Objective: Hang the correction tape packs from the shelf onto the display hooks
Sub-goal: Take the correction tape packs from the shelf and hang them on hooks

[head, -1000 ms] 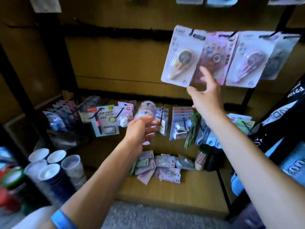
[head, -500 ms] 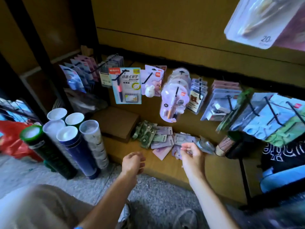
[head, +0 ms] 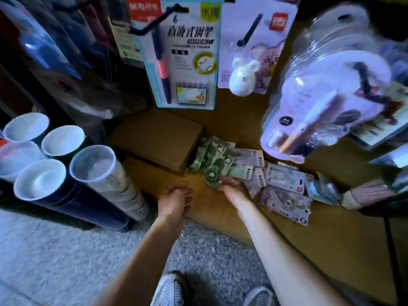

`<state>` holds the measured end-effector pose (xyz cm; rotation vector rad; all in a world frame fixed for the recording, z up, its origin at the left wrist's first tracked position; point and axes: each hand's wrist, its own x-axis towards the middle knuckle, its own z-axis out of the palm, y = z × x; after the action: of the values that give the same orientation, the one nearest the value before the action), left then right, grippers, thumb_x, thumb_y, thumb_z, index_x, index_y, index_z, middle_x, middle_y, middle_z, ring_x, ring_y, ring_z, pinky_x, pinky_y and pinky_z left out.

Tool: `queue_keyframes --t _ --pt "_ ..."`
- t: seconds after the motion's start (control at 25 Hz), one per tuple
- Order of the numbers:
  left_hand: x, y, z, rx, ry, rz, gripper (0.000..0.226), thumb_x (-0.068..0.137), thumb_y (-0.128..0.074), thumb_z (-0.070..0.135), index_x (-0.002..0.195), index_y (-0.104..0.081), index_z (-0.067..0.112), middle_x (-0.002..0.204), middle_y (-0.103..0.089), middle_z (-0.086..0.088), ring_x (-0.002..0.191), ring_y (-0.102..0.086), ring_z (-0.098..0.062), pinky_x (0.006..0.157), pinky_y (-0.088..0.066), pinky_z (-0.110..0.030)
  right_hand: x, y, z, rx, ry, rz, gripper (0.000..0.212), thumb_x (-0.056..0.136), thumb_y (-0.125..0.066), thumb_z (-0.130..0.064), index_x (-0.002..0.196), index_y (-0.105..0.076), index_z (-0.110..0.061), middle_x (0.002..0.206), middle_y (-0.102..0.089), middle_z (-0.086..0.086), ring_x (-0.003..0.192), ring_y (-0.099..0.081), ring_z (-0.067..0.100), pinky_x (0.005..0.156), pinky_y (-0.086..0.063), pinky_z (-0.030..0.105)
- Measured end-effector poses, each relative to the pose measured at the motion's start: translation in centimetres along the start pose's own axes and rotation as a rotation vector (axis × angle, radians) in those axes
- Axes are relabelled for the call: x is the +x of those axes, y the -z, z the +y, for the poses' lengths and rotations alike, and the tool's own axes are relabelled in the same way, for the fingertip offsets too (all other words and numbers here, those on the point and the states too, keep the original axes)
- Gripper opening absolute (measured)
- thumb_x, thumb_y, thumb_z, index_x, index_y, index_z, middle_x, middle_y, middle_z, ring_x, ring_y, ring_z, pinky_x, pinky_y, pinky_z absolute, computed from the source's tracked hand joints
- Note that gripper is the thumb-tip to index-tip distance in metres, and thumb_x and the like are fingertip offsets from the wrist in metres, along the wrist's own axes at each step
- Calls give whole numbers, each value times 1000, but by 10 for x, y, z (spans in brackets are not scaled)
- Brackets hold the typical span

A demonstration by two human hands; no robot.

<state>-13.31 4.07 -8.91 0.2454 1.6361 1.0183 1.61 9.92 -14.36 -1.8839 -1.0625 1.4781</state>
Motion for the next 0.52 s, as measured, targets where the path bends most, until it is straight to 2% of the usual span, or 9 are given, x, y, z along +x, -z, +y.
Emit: queue_keyframes --t 0.16,0.28,0.4,0.52 --pt "31 -4 -1 12 11 -11 21 94 -49 10 105 -66 15 99 -69 -6 88 -63 -23 65 -44 -30 28 -26 4 35 18 -32 43 85 -69 -7 127 -64 -14 117 -55 -3 107 -46 7 83 -33 13" --pt "34 -6 -7 11 16 -26 22 95 -47 8 106 -66 13 99 -69 -7 85 -62 -21 67 -46 -30 24 -29 3 135 34 -3 47 83 -69 -1 129 -63 -12 119 -55 -2 111 -45 7 85 -34 13" --pt "27 -7 -11 5 6 -19 21 93 -50 7 105 -66 13 98 -69 -8 85 -63 -22 66 -46 -30 0 -20 11 259 40 78 45 79 -73 -1 122 -68 -13 119 -60 -3 109 -52 11 82 -41 17" --pt "3 -8 -10 -7 -17 -3 17 90 -53 7 96 -68 15 95 -71 -7 84 -64 -23 66 -46 -31 -45 1 17 339 88 186 31 78 -74 0 104 -75 -18 99 -69 -9 89 -61 5 70 -46 8"
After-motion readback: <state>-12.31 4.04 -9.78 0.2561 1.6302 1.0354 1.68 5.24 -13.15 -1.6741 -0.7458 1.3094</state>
